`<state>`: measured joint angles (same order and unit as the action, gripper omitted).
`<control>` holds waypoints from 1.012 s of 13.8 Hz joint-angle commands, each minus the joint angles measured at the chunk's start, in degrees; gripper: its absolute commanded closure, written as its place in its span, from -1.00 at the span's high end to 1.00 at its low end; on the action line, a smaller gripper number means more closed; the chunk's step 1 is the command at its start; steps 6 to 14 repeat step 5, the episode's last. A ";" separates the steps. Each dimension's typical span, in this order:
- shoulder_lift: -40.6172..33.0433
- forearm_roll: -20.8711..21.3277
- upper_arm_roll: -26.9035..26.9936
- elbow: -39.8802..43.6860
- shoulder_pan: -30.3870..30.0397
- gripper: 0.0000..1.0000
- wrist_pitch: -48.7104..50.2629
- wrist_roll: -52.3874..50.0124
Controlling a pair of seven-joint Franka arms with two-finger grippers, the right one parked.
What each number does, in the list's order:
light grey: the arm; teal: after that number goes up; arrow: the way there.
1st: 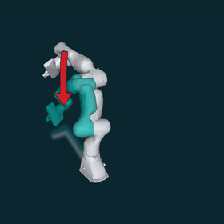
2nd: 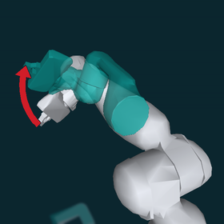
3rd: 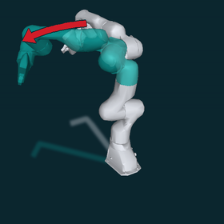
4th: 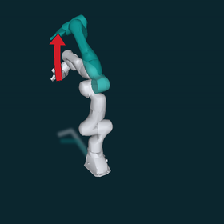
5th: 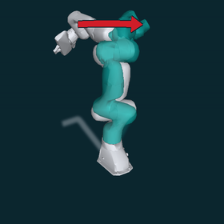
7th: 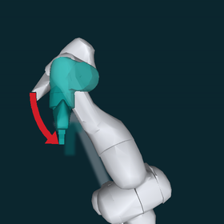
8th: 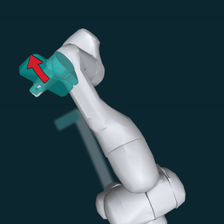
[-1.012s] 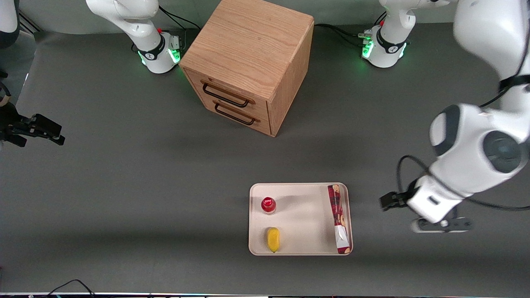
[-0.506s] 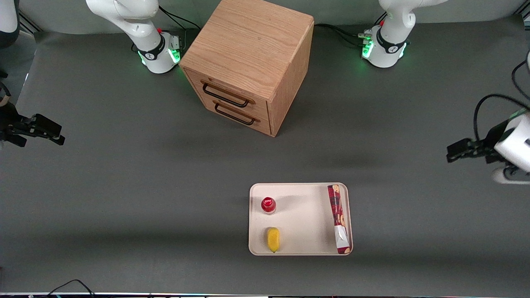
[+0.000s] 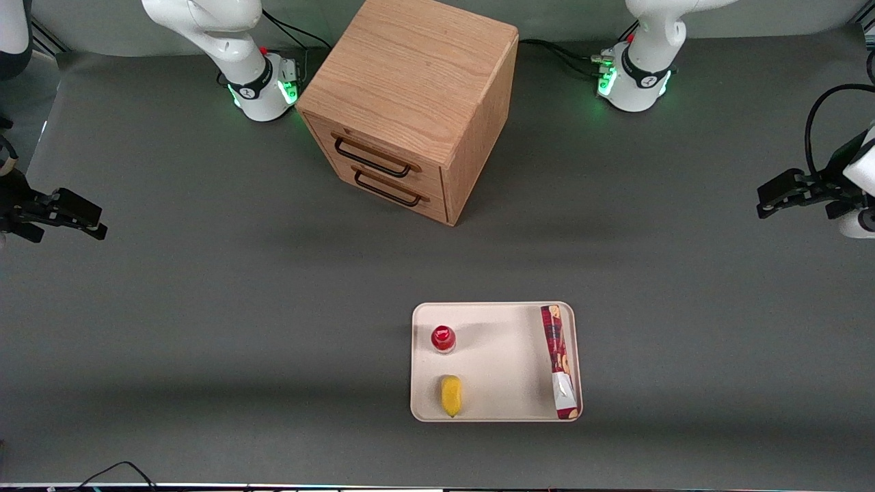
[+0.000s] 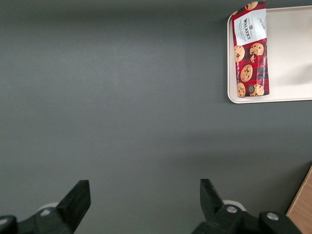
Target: Place red cookie box on tray
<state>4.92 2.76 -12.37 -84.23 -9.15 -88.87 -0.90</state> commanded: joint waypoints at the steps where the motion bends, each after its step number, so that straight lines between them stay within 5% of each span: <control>1: -1.75 -0.74 -0.19 -3.83 -0.25 1.00 -2.00 1.16; 14: -1.84 -0.82 -0.19 -4.10 -0.08 1.00 -3.07 1.25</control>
